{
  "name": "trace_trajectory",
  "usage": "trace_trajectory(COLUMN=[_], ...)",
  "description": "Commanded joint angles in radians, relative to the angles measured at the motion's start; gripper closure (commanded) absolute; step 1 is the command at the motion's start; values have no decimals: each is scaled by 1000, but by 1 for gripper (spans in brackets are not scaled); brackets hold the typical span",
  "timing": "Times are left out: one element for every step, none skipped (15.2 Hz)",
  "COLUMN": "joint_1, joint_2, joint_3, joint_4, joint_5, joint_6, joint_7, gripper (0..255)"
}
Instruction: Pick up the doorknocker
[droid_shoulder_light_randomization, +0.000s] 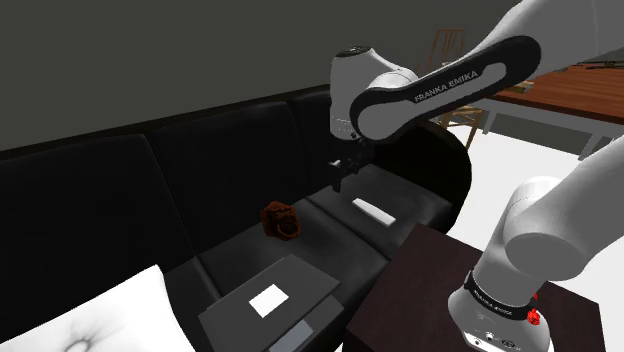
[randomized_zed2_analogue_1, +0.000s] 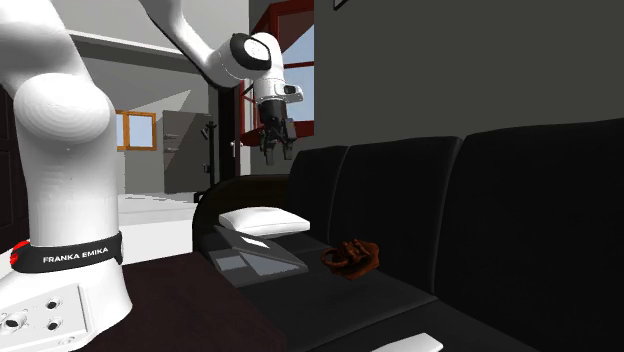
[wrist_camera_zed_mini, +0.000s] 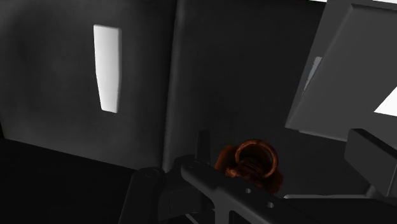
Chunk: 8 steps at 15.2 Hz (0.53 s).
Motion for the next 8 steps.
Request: trace_trajectory(joint_1=[-11, -16, -22, -27, -33, -39, -44, -47], joint_2=[72, 110, 150, 190, 232, 274, 316, 359], joint_3=[22, 35, 47, 58, 68, 78, 86, 92], joint_4=[7, 15, 24, 35, 48, 63, 80, 99], joint_5=[-25, -41, -60, -82, -106, -133, -162, -195], joint_6=[71, 103, 133, 162, 189, 214, 237, 258], joint_7=[47, 75, 104, 134, 166, 200, 235, 271], gripper=[0, 0, 0, 0, 0, 0, 0, 0])
